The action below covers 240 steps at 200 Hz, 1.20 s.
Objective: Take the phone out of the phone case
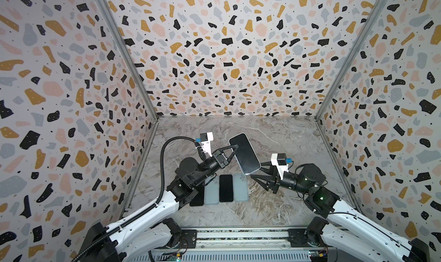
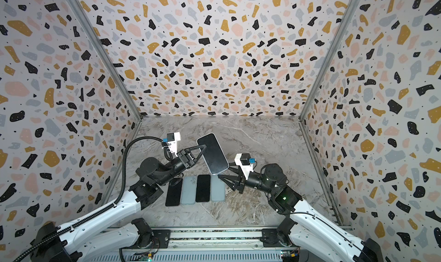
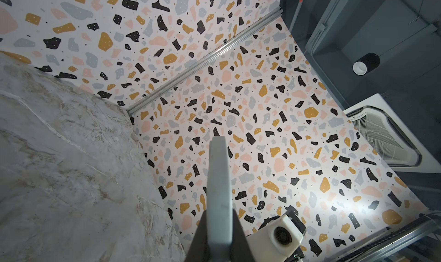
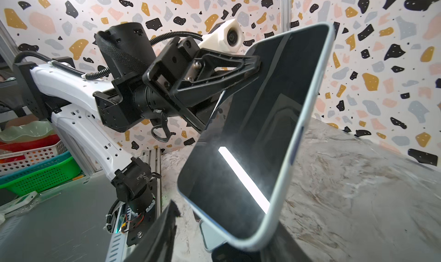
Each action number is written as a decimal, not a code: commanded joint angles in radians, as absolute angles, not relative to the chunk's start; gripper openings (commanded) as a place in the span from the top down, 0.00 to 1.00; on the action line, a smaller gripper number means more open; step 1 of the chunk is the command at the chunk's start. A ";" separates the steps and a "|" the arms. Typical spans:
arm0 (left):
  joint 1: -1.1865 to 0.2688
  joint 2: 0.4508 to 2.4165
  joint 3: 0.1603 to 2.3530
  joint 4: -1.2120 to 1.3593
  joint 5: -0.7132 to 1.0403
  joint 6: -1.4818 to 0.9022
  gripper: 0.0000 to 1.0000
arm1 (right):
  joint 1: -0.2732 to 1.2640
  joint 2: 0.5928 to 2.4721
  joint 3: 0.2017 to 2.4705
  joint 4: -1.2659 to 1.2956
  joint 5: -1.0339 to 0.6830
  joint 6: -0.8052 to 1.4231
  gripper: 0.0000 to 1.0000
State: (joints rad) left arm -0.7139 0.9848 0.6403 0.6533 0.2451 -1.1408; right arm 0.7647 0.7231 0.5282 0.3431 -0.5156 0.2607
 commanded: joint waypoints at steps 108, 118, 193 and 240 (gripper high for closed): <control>-0.672 1.149 0.709 1.177 0.475 -1.188 1.00 | 0.538 0.593 0.550 0.391 -0.672 0.792 0.29; -0.672 1.147 0.707 1.184 0.474 -1.190 1.00 | 0.529 0.611 0.526 0.478 -0.707 0.835 0.29; -0.672 1.155 0.698 1.211 0.483 -1.203 1.00 | 0.527 0.680 0.438 0.827 -0.779 0.956 0.46; -0.675 1.158 0.688 1.231 0.486 -1.210 1.00 | 0.527 0.734 0.431 0.950 -0.804 1.004 0.62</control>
State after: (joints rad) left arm -0.6743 1.1675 0.6647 1.1011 0.4732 -1.1950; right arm 0.5301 0.7227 0.4339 0.8280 -0.7715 0.9649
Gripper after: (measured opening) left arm 0.124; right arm 0.397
